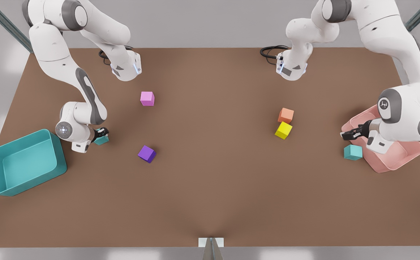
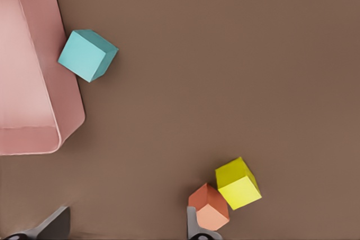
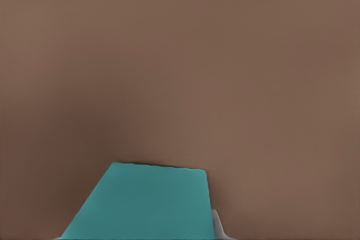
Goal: Stack the two blue cubes on top of each other
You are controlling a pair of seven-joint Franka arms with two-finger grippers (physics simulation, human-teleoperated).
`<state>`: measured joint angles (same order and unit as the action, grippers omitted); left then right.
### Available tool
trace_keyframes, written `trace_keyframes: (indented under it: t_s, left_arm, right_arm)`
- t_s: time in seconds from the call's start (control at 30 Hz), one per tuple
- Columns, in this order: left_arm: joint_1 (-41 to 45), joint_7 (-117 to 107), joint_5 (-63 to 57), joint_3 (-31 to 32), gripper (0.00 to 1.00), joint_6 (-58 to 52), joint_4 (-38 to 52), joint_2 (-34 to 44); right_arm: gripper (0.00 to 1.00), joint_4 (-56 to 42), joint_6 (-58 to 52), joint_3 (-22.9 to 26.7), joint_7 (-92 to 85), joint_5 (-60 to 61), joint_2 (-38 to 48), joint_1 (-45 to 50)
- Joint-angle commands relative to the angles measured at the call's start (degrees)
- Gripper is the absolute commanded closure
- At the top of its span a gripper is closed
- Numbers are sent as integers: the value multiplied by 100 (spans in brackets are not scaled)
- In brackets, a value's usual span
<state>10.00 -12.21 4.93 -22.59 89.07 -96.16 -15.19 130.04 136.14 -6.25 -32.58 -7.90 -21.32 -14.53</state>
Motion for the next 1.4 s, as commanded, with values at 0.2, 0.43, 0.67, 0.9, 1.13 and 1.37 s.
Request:
trace_keyframes:
  t_s: [0.2, 0.43, 0.67, 0.9, 1.13, 1.37]
  left_arm:
    - [-359, -5035, 780, -580, 0, 2712, -799, -756]
    - [-614, -5643, 1537, -571, 0, 3450, -808, -1030]
    - [-649, -5590, 1502, -527, 0, 3529, -817, -1478]
    - [-649, -5494, 1485, -518, 0, 3617, -984, -1601]
    - [-737, -4606, 1467, -527, 0, 3617, -1010, -1742]
    - [-754, -3340, 1476, -448, 0, 3617, -1054, -1794]
  right_arm:
    - [31, -1735, -2452, -175, 629, 1324, 268, 1047]
    - [30, -6104, -1618, -96, 8099, 720, -2552, 5988]
    - [7, -6104, -413, 115, 8654, 482, -3159, 6366]
    - [0, -6166, -492, 98, 8601, 552, -2729, 6138]
    - [0, -6122, -5721, 98, 2150, 219, -850, 1576]
    - [0, -5024, -5977, 45, 3574, 262, 1112, 1796]
